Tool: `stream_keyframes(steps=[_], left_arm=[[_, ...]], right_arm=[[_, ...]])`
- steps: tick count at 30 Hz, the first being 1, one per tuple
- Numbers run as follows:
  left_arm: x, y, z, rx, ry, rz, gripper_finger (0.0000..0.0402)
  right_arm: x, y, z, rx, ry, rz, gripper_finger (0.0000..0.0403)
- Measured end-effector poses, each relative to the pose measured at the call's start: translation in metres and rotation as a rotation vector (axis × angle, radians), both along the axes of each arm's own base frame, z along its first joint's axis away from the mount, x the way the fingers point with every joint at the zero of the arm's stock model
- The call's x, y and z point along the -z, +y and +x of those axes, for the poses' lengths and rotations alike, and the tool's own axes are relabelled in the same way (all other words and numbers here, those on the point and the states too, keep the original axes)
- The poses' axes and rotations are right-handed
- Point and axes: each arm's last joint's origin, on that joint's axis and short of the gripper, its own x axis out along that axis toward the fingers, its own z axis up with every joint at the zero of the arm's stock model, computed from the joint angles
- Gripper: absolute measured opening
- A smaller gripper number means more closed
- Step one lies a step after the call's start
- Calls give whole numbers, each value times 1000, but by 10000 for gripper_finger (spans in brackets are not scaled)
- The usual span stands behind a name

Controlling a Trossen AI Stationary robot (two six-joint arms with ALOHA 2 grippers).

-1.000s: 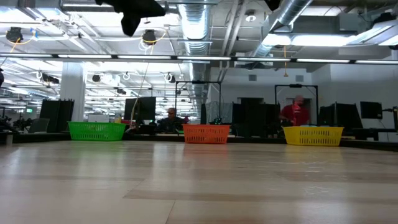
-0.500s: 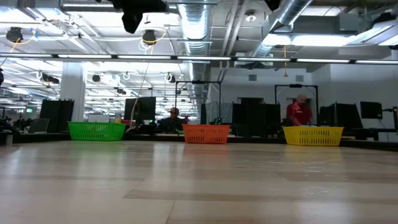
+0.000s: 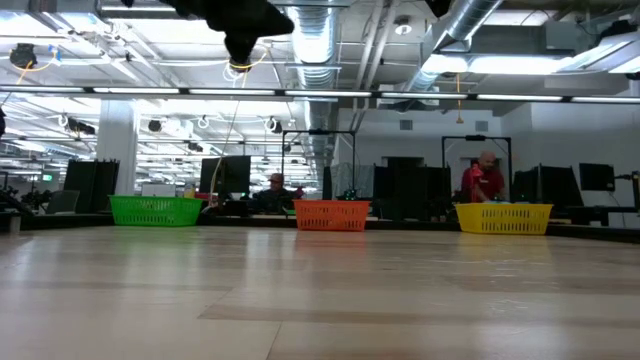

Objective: Pick and place Stapler, Stapler remover, tape
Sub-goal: Return to Home Position

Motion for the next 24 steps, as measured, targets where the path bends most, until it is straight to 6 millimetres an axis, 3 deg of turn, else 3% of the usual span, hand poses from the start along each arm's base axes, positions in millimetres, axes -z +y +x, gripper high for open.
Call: stream_keyframes(steps=[3,6,15,24], left_arm=[[9,-1,2,44,-90,-11,3],[22,-2,-9,55,-209,-18,3],[66,0,-70,38,-264,-24,3],[97,1,-116,51,-340,-28,3]], right_arm=[[0,0,0,0,0,0,0],[0,0,0,0,0,0,0],[0,0,0,0,0,0,0],[0,0,0,0,0,0,0]])
